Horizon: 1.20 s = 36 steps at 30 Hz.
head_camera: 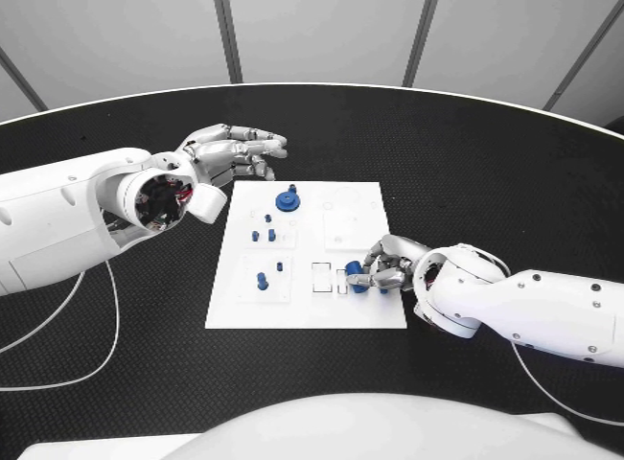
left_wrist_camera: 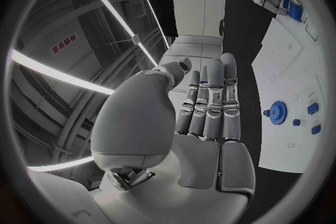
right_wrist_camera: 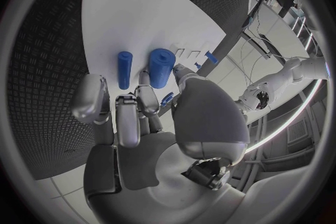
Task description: Assemble the parts on the task board
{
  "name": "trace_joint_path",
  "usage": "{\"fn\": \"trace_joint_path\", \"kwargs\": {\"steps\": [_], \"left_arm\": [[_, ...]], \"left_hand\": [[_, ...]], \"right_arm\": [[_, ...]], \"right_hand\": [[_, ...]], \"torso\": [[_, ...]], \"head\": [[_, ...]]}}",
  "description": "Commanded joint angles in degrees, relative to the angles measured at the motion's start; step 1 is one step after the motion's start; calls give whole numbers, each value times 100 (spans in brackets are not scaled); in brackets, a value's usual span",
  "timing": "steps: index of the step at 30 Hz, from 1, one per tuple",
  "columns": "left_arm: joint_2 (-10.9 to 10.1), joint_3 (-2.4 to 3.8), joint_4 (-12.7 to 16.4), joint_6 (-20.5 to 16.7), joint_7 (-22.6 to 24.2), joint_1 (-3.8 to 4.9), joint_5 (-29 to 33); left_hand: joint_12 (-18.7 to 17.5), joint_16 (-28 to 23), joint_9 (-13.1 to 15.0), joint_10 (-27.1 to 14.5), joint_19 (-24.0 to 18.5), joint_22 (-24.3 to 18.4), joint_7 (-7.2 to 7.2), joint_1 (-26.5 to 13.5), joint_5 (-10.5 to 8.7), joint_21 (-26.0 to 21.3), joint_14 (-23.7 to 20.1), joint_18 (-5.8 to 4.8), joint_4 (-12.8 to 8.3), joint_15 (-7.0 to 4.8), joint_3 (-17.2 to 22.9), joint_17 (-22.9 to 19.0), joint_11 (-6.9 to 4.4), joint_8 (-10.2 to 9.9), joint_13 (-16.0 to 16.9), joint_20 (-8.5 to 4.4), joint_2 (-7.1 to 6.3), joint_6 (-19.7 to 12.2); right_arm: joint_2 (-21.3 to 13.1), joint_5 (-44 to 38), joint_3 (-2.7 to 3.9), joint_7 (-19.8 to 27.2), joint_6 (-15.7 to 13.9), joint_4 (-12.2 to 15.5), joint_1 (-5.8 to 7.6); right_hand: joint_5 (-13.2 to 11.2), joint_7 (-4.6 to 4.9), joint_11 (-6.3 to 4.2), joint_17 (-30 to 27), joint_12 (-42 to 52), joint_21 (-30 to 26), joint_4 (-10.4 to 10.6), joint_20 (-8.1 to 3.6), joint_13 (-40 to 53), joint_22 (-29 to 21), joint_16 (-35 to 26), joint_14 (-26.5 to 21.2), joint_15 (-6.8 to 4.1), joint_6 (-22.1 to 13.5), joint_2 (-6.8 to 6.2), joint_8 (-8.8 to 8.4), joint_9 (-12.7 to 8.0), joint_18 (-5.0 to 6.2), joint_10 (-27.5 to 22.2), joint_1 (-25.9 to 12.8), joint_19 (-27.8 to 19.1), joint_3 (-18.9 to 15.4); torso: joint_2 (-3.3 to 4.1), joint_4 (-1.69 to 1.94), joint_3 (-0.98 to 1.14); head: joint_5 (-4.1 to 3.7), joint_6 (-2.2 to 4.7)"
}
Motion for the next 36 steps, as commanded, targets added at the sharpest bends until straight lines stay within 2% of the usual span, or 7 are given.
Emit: {"fn": "trace_joint_path", "kwargs": {"steps": [1,9,16,19,26,33,36], "left_arm": [[-4,0,2,3,-4,0,0],[-10,0,7,5,-11,0,0],[-20,0,15,1,-14,1,0],[-30,0,21,-4,-15,1,0],[-43,0,24,-12,-21,1,0],[-3,0,-4,9,-26,1,0],[12,0,-14,18,-28,0,0]], "left_hand": [[26,0,7,-35,12,-8,33,14,-28,-39,-37,39,0,3,-34,6,-11,38,8,41,54,-6],[26,0,7,-35,12,-8,33,14,-28,-39,-37,39,0,3,-34,6,-11,38,8,41,54,-6],[28,0,8,-38,12,-10,34,4,-28,-43,-38,38,6,4,-41,9,-10,41,8,42,54,-8],[28,0,8,-38,12,-10,34,4,-28,-43,-38,38,6,4,-41,9,-10,41,8,42,54,-8],[28,0,8,-38,12,-10,34,4,-28,-43,-38,38,6,4,-41,9,-10,41,8,42,54,-8],[29,0,8,-40,13,-11,34,6,-27,-45,-39,39,5,4,-42,12,-10,43,8,42,55,-10],[29,0,8,-40,13,-11,34,6,-27,-45,-39,39,5,4,-42,12,-10,43,8,42,55,-10]], "right_arm": [[37,0,-1,3,30,-14,-7],[72,0,-3,2,75,-27,-14],[38,-42,-3,-31,-34,-17,-15],[-16,-76,-3,-56,-145,28,-16],[-240,-100,-2,-53,-446,292,-16],[-435,0,3,8,-686,727,-14],[-458,18,5,23,-741,816,-14]], "right_hand": [[6,-8,29,942,52,14,-18,30,21,303,37,505,31,36,34,-11,-15,-91,23,-19,10,-24],[16,-16,22,956,75,42,-46,28,53,323,46,507,26,57,60,-3,-9,-95,37,63,16,-20],[54,-31,4,993,150,106,-180,16,158,379,69,514,11,114,201,-2,-5,-105,88,474,32,164],[277,-37,-6,1013,176,142,-299,8,204,410,81,518,3,147,232,-27,-27,-112,108,713,42,367],[543,-57,-26,1037,234,203,-408,-7,295,467,96,522,-13,258,189,-63,-72,-123,165,860,60,780],[633,-76,-42,1058,288,287,-367,-16,355,515,108,526,-25,344,142,-57,-79,-137,224,753,86,891],[648,-79,-44,1061,295,293,-362,-18,363,519,110,527,-28,353,135,-57,-80,-138,231,738,88,905]], "torso": [[-1,-6,3],[-1,-7,-2],[-2,-8,4],[2,-5,10],[-3,-14,12],[-7,-15,10],[-6,-10,8]], "head": [[2,0],[15,0],[30,0],[30,0],[24,0],[-9,0],[-14,0]]}}
